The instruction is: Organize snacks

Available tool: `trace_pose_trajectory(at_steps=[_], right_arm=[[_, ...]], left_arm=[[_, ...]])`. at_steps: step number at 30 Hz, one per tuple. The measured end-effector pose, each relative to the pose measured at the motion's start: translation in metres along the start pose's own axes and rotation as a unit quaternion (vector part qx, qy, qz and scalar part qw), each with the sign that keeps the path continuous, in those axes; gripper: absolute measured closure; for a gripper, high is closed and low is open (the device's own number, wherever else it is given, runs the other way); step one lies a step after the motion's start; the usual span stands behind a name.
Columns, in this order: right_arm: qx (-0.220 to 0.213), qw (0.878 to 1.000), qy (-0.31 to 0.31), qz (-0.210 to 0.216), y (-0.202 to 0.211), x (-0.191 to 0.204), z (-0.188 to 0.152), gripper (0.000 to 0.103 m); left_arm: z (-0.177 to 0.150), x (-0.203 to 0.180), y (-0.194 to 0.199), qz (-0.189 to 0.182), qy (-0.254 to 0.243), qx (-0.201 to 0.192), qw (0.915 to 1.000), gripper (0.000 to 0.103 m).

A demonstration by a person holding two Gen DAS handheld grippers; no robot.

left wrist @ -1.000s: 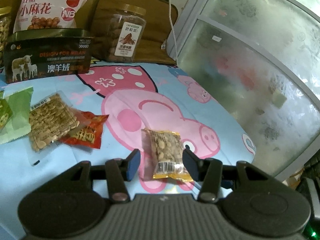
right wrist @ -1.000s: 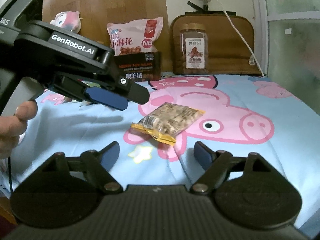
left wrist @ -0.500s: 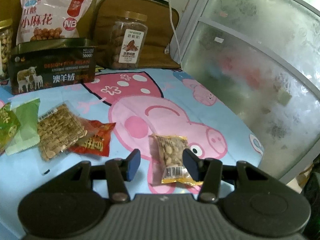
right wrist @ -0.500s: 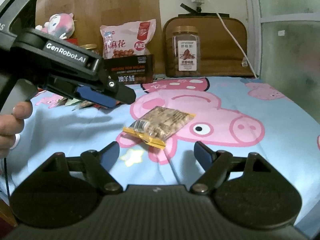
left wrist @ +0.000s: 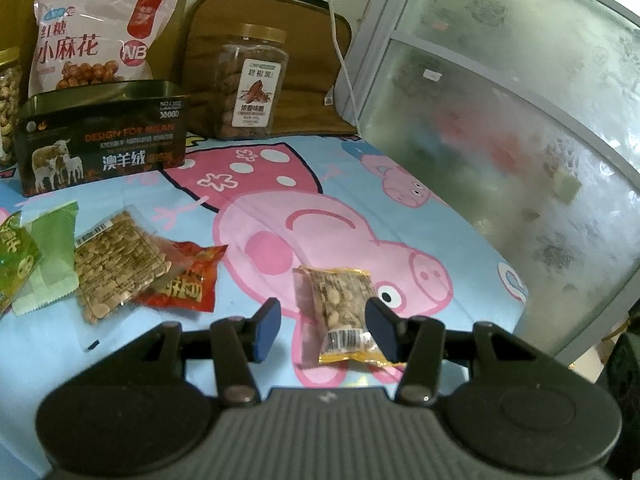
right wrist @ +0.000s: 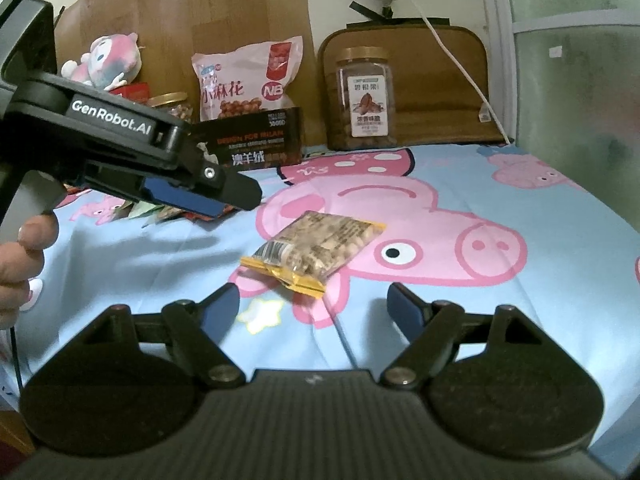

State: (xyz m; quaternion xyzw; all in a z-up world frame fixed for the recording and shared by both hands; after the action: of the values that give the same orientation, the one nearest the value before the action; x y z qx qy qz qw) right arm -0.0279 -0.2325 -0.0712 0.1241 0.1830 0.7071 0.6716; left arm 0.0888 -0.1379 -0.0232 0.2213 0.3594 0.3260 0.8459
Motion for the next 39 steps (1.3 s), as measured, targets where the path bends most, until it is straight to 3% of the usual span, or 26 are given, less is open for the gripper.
trace_pose_trajectory(at_steps=[31, 39], right_arm=[[-0.005, 1.000, -0.015, 0.003, 0.0001, -0.0002, -0.0003, 0.020], [-0.011, 1.000, -0.017, 0.007, 0.0013, 0.0001, 0.0005, 0.020]], left_arm=[[-0.0018, -0.0004, -0.0025, -0.005, 0.004, 0.013, 0.9999, 0.055], [0.0000, 0.0010, -0.0007, -0.008, 0.007, 0.011, 0.9999, 0.047]])
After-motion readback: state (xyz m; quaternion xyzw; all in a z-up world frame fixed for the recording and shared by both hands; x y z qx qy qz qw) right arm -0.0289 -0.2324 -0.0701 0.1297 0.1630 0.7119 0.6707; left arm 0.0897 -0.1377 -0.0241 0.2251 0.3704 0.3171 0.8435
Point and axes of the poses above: each gripper's, at about its wrist camera, not at the fingertips, and y roughly against the way its jaws point, x to its left, z to its top, the point moved 5 cm from there along -y, roughly the way its jaws point, and after that the axes turned 13 degrees about y, right-handed, at the moved point
